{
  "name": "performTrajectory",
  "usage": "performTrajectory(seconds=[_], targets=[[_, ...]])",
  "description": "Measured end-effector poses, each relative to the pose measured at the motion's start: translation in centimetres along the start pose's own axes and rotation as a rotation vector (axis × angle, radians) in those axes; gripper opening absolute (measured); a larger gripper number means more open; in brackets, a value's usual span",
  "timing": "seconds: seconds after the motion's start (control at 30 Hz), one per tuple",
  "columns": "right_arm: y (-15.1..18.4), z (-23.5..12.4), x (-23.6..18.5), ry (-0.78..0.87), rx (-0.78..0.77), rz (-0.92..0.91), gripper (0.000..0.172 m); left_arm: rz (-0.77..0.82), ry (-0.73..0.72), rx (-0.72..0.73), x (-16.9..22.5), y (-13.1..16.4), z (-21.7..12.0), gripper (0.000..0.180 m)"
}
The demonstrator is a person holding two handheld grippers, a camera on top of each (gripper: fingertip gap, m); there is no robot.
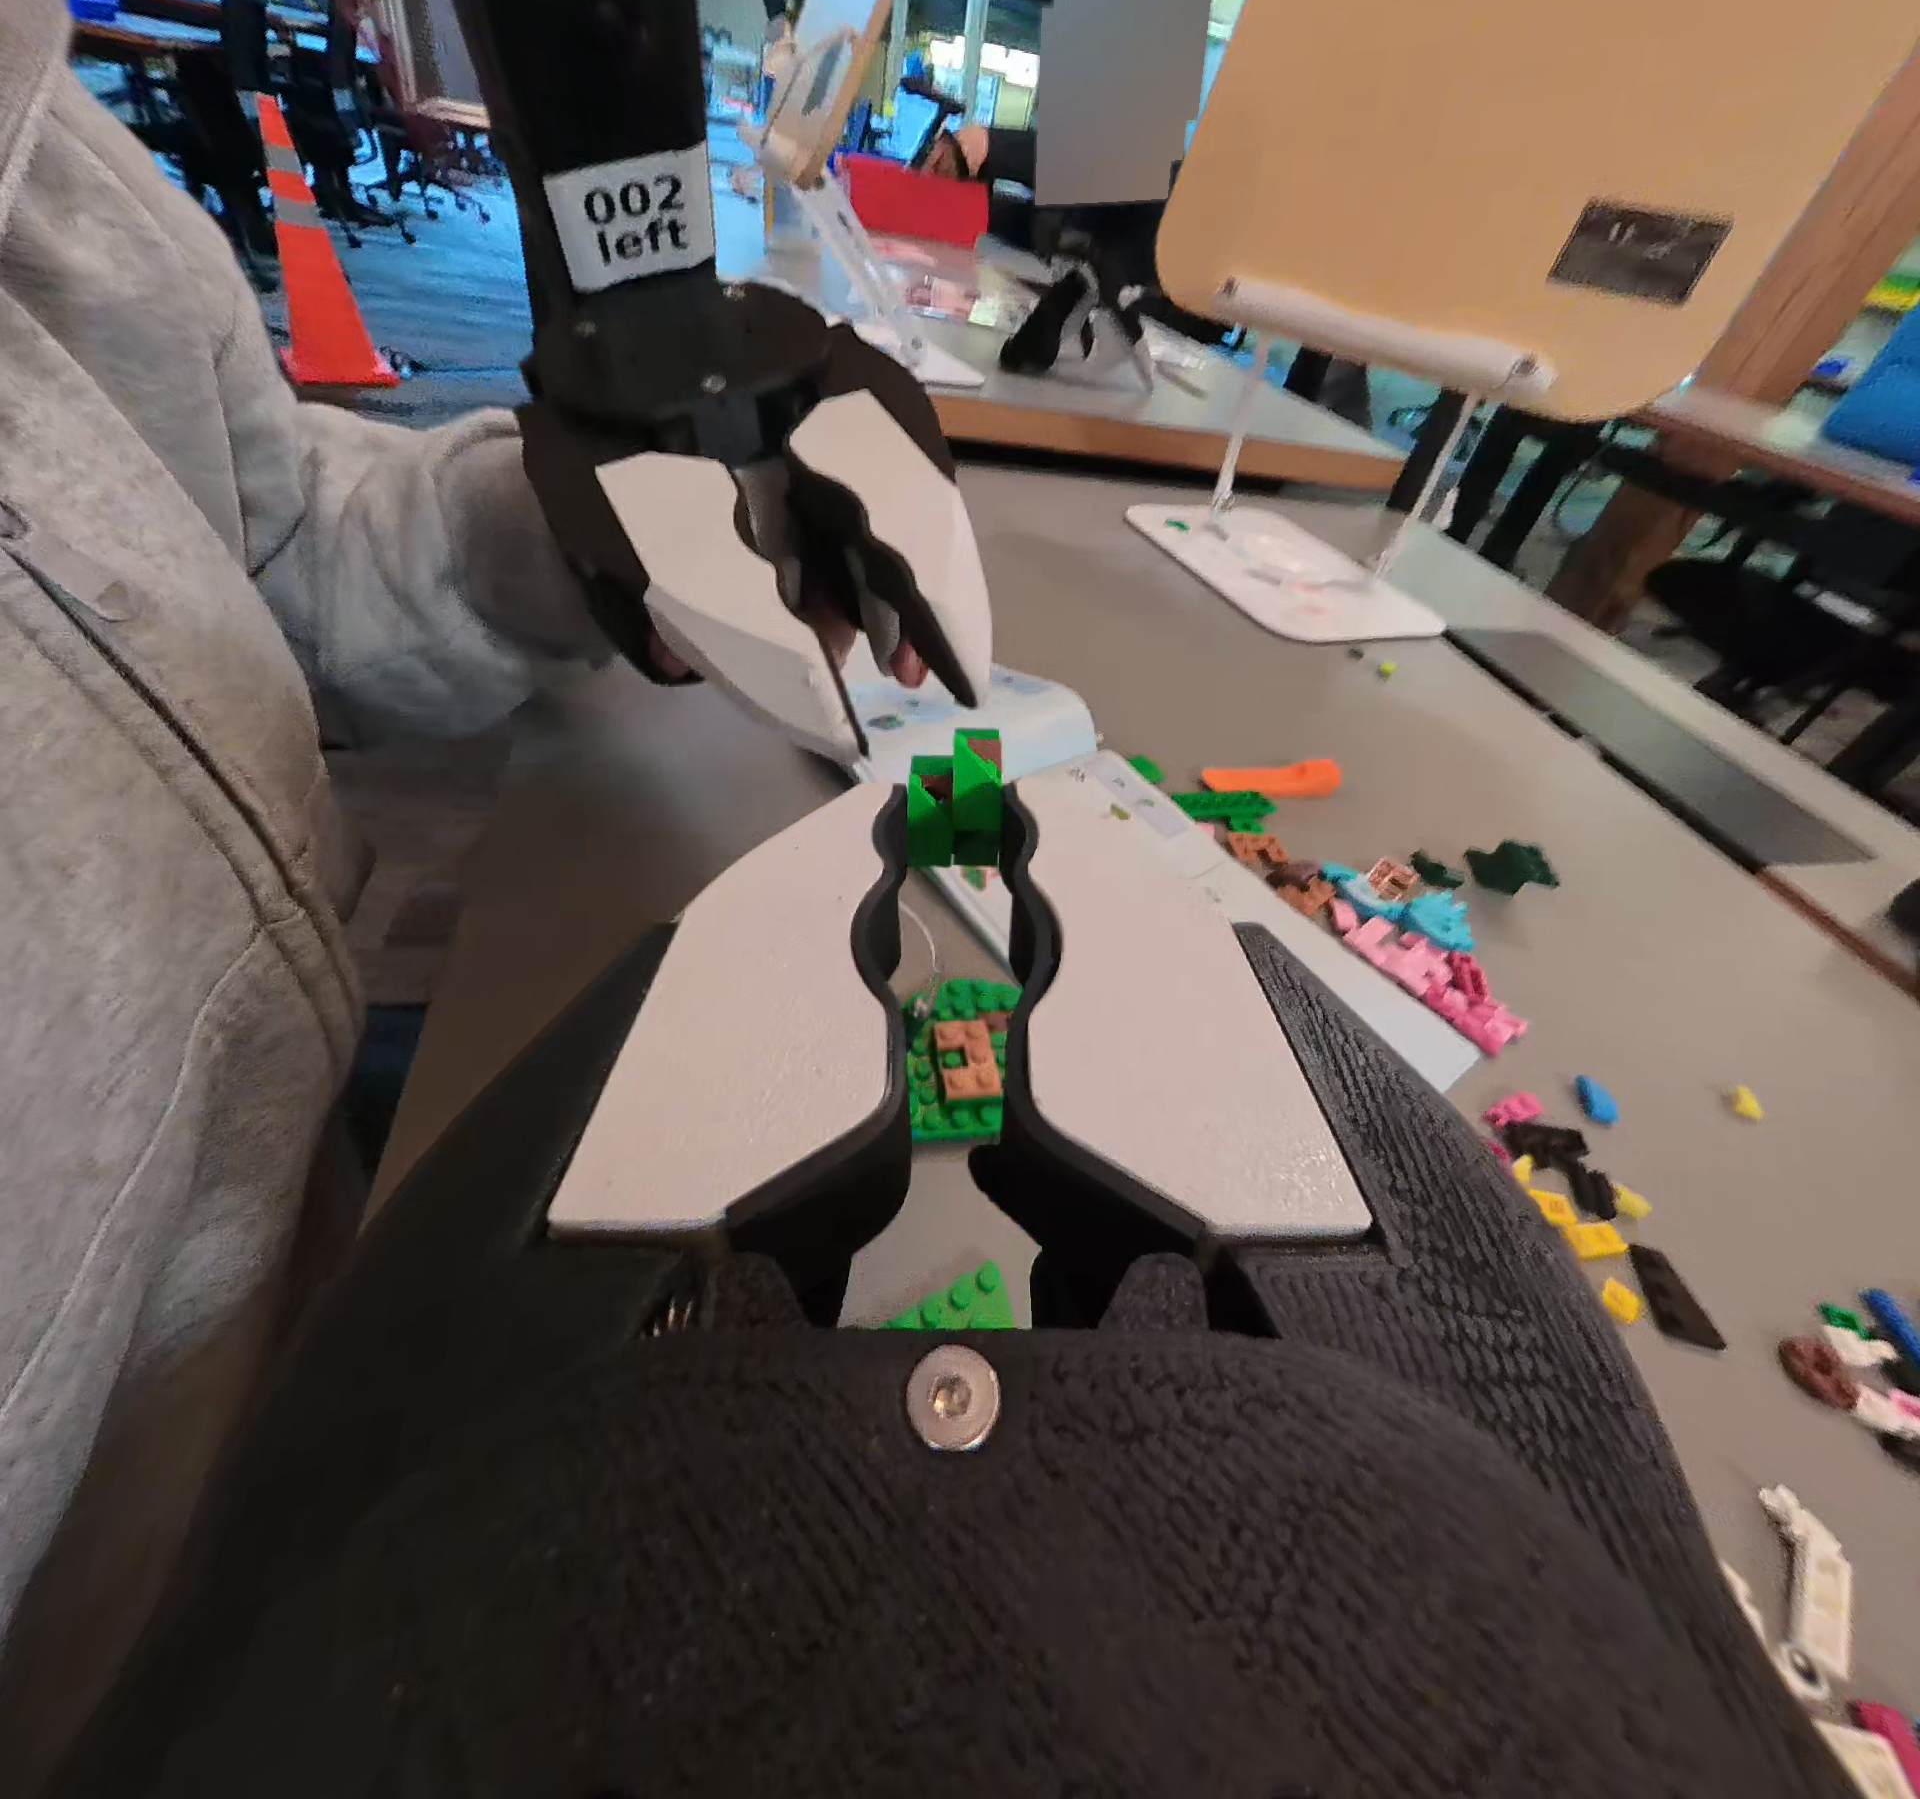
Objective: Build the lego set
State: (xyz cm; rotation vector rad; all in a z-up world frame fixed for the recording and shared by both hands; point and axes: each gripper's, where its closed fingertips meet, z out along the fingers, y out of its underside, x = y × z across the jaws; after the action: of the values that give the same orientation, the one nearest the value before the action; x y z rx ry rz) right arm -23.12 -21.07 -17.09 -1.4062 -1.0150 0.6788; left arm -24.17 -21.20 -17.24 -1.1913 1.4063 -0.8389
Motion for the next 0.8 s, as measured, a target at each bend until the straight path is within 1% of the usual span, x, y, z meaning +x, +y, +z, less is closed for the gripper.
performTrajectory(seconds=[0.03,0.07,0.1,0.37,0.5,0.57,0.6,0.7,0.8], targets=[[-0.3,-0.1,-0.1,0.007,0.021,-0.011,0.015,0.006,-0.006,0.014,0.2,-0.3,0.1,0.022],[-0.5,-0.2,-0.1,0.011,0.037,-0.020,0.019,0.011,-0.006,0.028,0.4,-0.5,0.2,0.022],[-0.7,-0.3,-0.2,0.014,0.048,-0.025,0.015,0.011,-0.004,0.038,0.6,-0.7,0.2,0.022],[-1.5,-0.6,-0.8,0.008,0.086,-0.099,0.015,-0.042,0.077,0.095,2.0,-1.9,0.6,0.024],[-1.1,-0.5,-0.7,0.004,0.068,-0.107,0.015,-0.030,0.078,0.065,1.8,-1.4,0.5,0.026],[0.5,-0.5,-0.4,-0.017,-0.002,-0.081,0.014,-0.018,0.066,0.013,1.1,-0.3,0.0,0.026],[1.8,-0.5,-0.4,-0.051,-0.054,-0.042,0.014,-0.016,0.067,-0.034,0.7,0.8,-0.4,0.026],[5.0,-0.5,-0.7,-0.143,-0.172,0.071,0.014,-0.043,0.095,-0.199,-0.3,4.8,-1.8,0.026],[7.1,-0.1,-1.2,-0.186,-0.246,0.099,0.014,-0.046,0.135,-0.404,-0.4,9.0,-2.9,0.033]])
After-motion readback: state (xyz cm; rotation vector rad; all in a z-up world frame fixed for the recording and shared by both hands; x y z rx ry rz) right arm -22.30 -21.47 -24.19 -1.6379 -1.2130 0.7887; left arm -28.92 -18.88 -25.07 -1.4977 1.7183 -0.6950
